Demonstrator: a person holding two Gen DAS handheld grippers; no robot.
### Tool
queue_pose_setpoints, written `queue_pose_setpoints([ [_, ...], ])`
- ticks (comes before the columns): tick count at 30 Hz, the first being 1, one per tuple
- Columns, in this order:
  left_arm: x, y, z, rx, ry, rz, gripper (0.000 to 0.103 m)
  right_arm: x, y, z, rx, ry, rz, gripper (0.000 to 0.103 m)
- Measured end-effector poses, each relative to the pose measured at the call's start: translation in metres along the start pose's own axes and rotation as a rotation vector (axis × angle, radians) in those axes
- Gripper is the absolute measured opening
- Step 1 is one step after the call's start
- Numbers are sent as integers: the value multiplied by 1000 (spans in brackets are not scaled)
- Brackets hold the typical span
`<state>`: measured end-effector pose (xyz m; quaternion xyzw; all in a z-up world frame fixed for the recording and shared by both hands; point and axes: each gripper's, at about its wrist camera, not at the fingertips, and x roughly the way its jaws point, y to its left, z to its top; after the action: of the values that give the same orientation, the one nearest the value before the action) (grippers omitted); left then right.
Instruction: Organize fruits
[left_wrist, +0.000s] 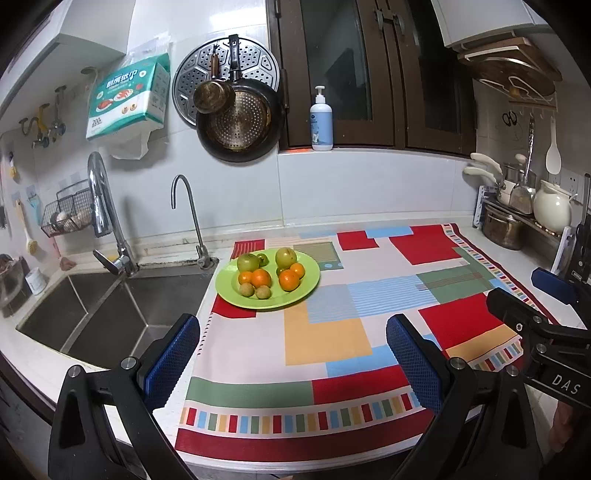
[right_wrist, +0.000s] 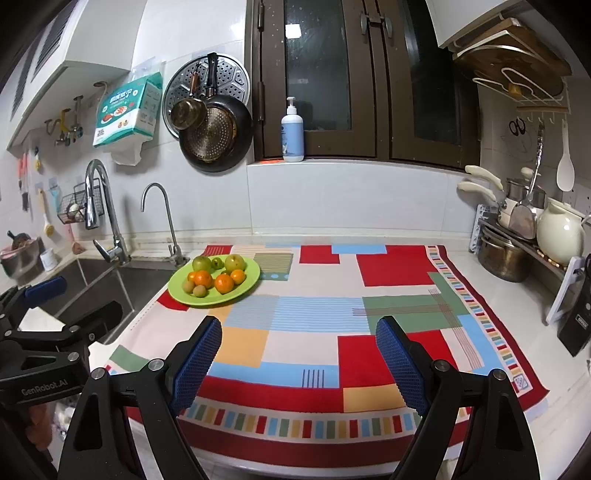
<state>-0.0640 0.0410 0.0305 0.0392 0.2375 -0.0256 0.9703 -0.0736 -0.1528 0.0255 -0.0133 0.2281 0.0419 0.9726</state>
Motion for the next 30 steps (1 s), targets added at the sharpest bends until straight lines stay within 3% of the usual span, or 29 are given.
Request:
queue_pose_setpoints([
  [30, -7, -6, -1, 10, -13, 26, 103, -9, -5, -3, 5, -4, -2, 86],
])
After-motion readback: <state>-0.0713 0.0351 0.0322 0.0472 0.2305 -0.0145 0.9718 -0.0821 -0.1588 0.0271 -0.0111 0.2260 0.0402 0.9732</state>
